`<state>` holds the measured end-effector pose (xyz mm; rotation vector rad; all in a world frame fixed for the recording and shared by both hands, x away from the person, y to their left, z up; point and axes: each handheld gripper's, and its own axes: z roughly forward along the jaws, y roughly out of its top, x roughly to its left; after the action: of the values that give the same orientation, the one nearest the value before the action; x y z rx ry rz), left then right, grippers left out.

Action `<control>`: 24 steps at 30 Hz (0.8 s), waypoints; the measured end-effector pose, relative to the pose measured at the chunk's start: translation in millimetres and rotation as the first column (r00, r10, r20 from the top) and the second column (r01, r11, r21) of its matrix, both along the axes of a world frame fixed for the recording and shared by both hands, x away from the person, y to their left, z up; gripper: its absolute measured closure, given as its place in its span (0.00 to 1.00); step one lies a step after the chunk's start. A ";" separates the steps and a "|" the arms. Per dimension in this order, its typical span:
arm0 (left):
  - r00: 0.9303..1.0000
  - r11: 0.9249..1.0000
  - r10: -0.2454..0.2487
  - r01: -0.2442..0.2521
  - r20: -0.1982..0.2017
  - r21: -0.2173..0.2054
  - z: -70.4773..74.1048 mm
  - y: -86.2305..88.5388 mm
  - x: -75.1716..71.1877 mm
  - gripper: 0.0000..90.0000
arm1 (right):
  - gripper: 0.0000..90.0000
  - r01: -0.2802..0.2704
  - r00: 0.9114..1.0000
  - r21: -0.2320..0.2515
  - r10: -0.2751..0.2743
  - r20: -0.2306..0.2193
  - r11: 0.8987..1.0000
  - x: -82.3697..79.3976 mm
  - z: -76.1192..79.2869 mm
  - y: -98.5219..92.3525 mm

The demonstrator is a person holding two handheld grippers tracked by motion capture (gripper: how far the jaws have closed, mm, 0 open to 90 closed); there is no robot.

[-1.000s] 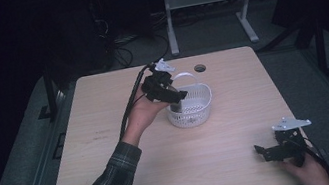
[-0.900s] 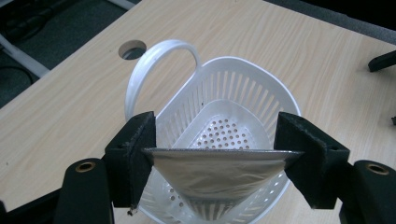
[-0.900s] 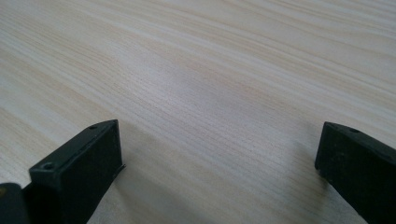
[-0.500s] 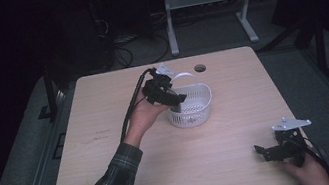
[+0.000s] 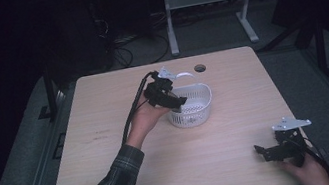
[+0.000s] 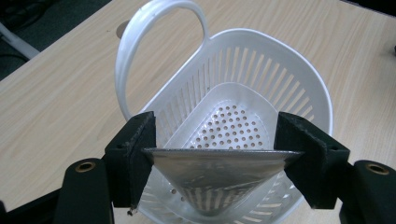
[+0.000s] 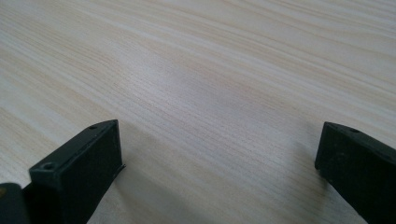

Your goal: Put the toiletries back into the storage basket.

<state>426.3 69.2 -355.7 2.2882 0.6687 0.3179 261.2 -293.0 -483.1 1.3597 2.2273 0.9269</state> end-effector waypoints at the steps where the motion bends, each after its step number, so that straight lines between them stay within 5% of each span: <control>1: 1.000 1.000 -0.001 0.001 0.001 -0.005 -0.4 0.2 0.0 0.33 | 0.00 0.000 1.000 0.000 0.000 0.000 1.000 0.0 0.0 0.0; 14: 1.000 1.000 -0.009 0.009 -0.002 -0.012 -1.1 0.9 0.8 0.31 | 0.00 0.001 1.000 0.001 -0.001 -0.001 1.000 -0.1 0.0 0.1; 24: 1.000 1.000 -0.004 0.004 0.003 -0.015 0.7 3.2 0.9 0.17 | 0.00 0.001 1.000 0.000 -0.001 0.000 1.000 -0.1 0.0 0.0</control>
<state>427.2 72.4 -354.9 2.2739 0.6630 0.3130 261.2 -292.9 -483.1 1.3607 2.2271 0.9268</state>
